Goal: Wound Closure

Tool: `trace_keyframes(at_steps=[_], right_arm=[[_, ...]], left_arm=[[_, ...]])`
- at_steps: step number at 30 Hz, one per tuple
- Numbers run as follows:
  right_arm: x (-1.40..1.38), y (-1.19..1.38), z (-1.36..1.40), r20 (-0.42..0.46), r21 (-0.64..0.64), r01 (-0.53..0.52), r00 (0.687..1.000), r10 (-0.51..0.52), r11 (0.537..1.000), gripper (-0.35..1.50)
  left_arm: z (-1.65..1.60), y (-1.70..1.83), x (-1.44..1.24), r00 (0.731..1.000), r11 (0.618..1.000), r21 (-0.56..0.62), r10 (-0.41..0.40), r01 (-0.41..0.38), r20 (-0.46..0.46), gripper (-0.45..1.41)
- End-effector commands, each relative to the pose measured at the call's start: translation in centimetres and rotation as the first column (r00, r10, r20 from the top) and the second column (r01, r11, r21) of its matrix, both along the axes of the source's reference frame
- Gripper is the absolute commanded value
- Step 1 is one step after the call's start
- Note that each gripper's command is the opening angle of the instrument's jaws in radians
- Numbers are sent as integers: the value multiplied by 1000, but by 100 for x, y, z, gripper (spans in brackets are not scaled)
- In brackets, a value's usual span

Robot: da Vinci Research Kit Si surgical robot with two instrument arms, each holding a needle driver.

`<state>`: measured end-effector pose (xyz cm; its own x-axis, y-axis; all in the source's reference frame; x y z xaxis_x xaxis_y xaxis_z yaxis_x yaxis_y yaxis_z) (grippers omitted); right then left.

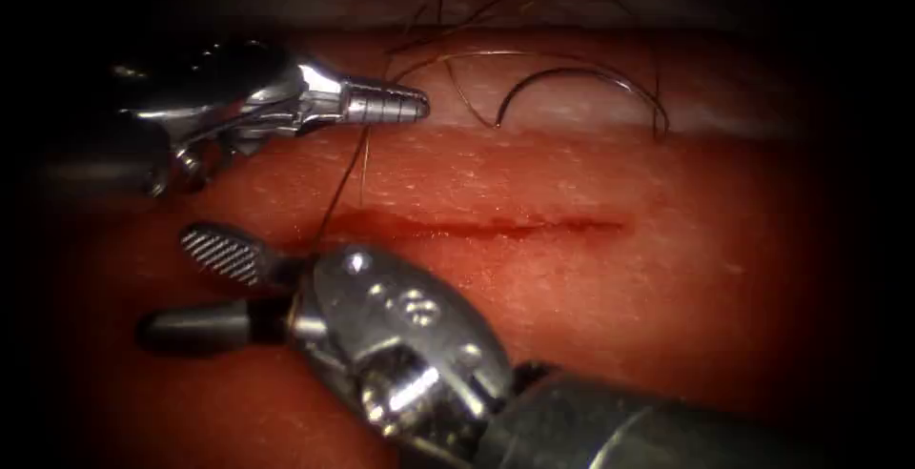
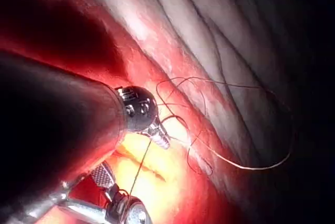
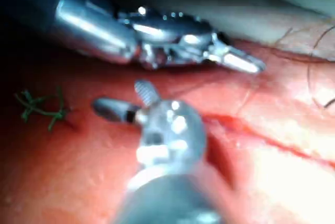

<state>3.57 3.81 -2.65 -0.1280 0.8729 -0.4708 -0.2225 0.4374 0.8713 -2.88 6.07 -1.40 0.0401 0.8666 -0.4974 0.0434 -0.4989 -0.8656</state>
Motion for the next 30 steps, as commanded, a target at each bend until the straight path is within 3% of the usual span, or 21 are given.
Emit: trace_keyframes(at_steps=[1,14,23,30], right_arm=[[7,1,6,-7,-4,-17,1000,17,1000,114],[-26,18,4,-109,-37,-223,970,218,974,106],[-62,27,11,-62,-63,-397,917,394,916,99],[-82,28,18,-17,-65,-487,873,487,871,96]], left_arm=[[5,1,-4,1000,1000,-1,-1,1,1,-35],[6,-13,14,999,999,3,-37,37,39,-35],[1,-23,35,991,993,14,-121,121,61,-35],[-2,-32,40,988,991,13,-137,136,67,-35]])
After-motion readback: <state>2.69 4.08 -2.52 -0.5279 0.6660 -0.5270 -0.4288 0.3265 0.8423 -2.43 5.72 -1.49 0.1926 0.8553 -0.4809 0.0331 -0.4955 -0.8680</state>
